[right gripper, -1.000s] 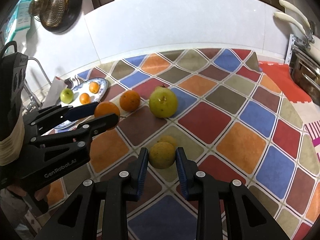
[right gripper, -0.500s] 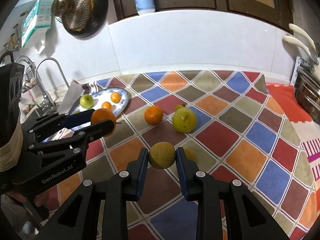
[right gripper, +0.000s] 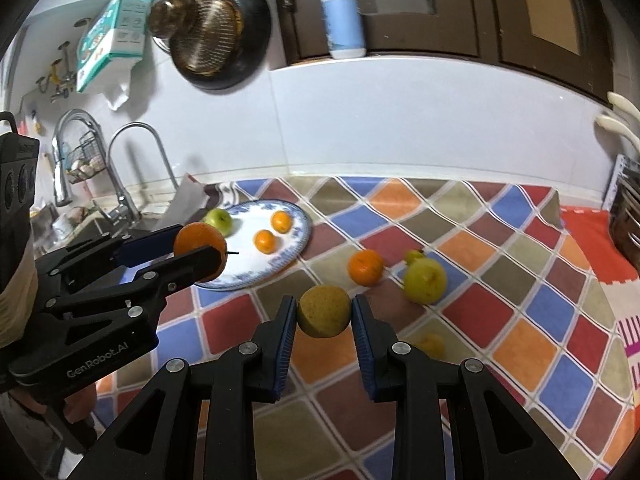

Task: Organize fruits
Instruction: 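Carry the orange and yellow fruit onto the plate and open both tools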

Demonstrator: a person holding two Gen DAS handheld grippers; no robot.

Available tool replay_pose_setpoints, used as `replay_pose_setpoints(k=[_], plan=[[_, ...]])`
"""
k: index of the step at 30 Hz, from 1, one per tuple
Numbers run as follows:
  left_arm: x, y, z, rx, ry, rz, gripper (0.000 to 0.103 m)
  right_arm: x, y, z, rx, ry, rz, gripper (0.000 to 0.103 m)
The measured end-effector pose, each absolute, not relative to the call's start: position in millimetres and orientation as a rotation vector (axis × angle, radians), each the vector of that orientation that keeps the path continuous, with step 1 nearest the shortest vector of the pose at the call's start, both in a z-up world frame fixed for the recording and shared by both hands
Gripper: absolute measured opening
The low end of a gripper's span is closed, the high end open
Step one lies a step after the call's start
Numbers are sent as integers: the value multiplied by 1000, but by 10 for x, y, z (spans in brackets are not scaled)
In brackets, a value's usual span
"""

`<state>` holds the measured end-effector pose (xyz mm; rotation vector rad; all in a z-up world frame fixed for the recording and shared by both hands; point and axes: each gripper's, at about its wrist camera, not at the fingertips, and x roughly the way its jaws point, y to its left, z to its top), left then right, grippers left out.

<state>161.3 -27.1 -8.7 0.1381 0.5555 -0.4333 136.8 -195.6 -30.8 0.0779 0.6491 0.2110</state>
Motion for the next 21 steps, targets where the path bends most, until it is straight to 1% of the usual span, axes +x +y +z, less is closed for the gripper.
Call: replay_pose_setpoints(k=[12, 21], plan=[[1623, 309, 14, 129, 521, -339, 39, 1516, -1438, -205, 63, 599, 285, 29], [1786, 574, 17, 140, 513, -299, 39, 1752, -1127, -138, 52, 571, 326, 29]])
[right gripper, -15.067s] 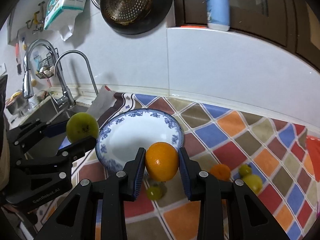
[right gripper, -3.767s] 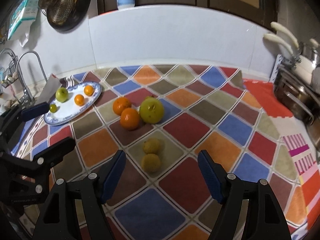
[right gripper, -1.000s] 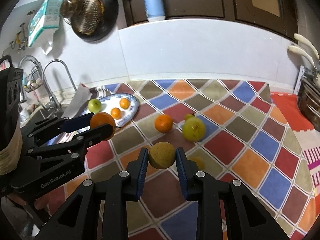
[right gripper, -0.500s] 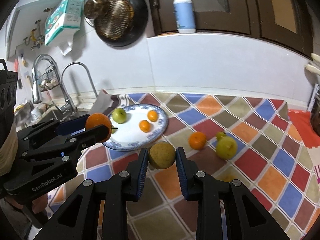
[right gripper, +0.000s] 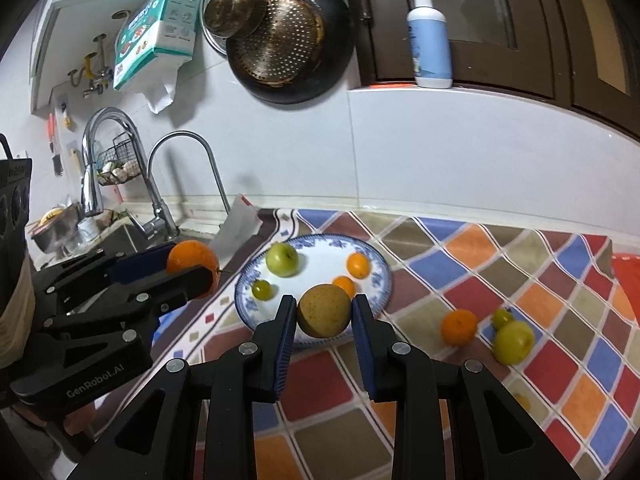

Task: Organize fruits
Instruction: 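Carry the orange and yellow fruit onto the plate and open both tools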

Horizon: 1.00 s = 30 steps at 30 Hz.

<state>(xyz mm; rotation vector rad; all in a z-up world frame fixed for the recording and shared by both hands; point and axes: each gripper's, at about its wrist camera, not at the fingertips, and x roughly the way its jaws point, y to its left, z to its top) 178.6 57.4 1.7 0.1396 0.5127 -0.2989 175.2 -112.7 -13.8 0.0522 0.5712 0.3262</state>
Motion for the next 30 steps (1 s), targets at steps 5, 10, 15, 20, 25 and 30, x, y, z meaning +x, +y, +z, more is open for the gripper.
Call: replay_pose_setpoints(k=[5, 10, 15, 20, 25, 30], plan=[[1942, 662, -11, 146, 515, -290, 39, 1949, -994, -122, 50, 569, 341, 29], [2128, 729, -70, 148, 528, -281, 39, 2155, -888, -124, 39, 571, 350, 29], [2329, 781, -165, 148, 548, -272, 39, 2406, -799, -167, 26, 586, 358, 29], [2537, 803, -286, 144, 576, -265, 39, 2667, -747, -248, 19, 604, 367, 29], [2741, 801, -417, 154, 601, -265, 39, 2936, -699, -367, 20, 627, 376, 29], [2941, 823, -550, 153, 629, -264, 39, 3161, -668, -530, 23, 662, 379, 29]])
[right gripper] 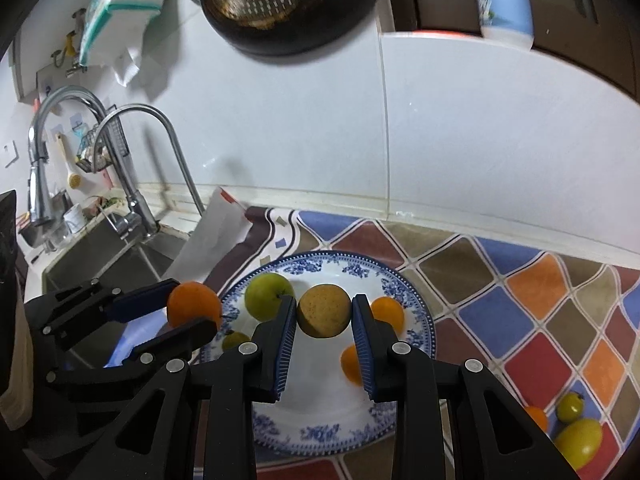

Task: Organize fruits
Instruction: 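Carry the orange and yellow fruit onto the plate and open both tools, then move both tools back toward the remaining loose fruits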

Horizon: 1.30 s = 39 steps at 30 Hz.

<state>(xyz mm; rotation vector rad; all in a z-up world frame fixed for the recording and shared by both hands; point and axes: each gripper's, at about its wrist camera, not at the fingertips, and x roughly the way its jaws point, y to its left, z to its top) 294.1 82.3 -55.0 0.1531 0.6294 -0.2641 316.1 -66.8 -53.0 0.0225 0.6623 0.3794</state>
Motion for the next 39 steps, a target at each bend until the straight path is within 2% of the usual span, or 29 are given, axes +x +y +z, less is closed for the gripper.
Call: replay_pose_setpoints(k=[16, 18, 19, 20, 21, 22, 30, 33, 39], plan=[[3240, 758, -813, 167, 688, -286, 39, 3507, -626, -902, 34, 739, 376, 29], [3242, 760, -807, 165, 682, -279, 44, 3515, -629, -906, 37, 739, 373, 30], [3232, 768, -790, 161, 673, -273, 52, 3515, -633, -906, 37, 739, 369, 31], [3220, 776, -773, 161, 666, -268, 54, 3512, -637, -901, 37, 739, 366, 33], [3206, 782, -752, 163, 660, -261, 54, 3504, -643, -893, 40, 738, 362, 40], [3184, 791, -722, 165, 651, -252, 54, 3488, -654, -882, 44, 734, 358, 41], [2971, 848, -530, 144, 621, -213, 64, 3232, -745, -706, 57, 697, 334, 41], [2858, 843, -454, 137, 603, -206, 70, 3073, -780, -613, 50, 675, 317, 50], [2585, 789, -322, 123, 577, -213, 79, 2750, -896, -404, 43, 626, 270, 59]])
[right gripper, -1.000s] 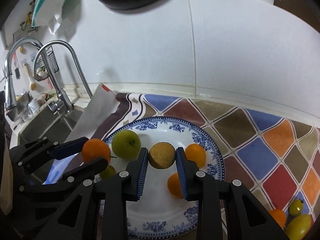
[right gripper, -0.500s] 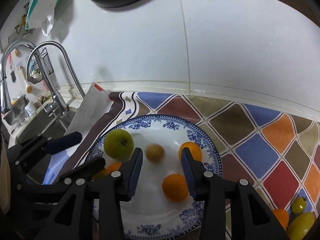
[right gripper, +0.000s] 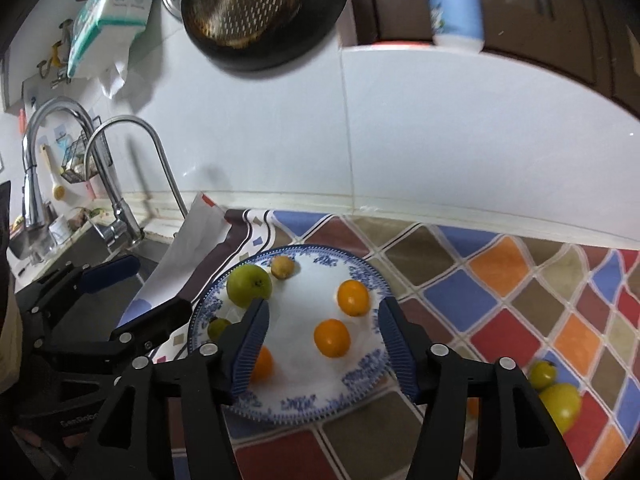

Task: Organize fruits
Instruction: 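Move both tools back toward the remaining loose fruits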

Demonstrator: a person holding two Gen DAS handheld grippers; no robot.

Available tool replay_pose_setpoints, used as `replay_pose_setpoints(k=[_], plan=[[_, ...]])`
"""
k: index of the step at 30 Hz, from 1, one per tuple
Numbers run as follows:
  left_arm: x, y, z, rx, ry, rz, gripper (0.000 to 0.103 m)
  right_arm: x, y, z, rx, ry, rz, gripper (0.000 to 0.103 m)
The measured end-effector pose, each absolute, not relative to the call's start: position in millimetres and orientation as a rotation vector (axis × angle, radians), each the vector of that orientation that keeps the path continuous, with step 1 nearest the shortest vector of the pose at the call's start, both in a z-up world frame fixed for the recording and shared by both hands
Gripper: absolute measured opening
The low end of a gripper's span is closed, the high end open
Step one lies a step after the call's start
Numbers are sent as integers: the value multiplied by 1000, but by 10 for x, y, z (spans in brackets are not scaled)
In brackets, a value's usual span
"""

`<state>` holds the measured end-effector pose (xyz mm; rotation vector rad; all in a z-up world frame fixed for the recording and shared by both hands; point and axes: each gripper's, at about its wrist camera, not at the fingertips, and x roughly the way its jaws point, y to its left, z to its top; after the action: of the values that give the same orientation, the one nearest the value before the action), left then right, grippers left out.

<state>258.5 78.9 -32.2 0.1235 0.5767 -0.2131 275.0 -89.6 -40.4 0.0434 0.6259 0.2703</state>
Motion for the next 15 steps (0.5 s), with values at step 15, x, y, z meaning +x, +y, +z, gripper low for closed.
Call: replay_pose_setpoints(k=[15], plan=[[1963, 491, -27, 150, 498, -263, 94, 1977, -1289, -51, 61, 532, 141, 76]])
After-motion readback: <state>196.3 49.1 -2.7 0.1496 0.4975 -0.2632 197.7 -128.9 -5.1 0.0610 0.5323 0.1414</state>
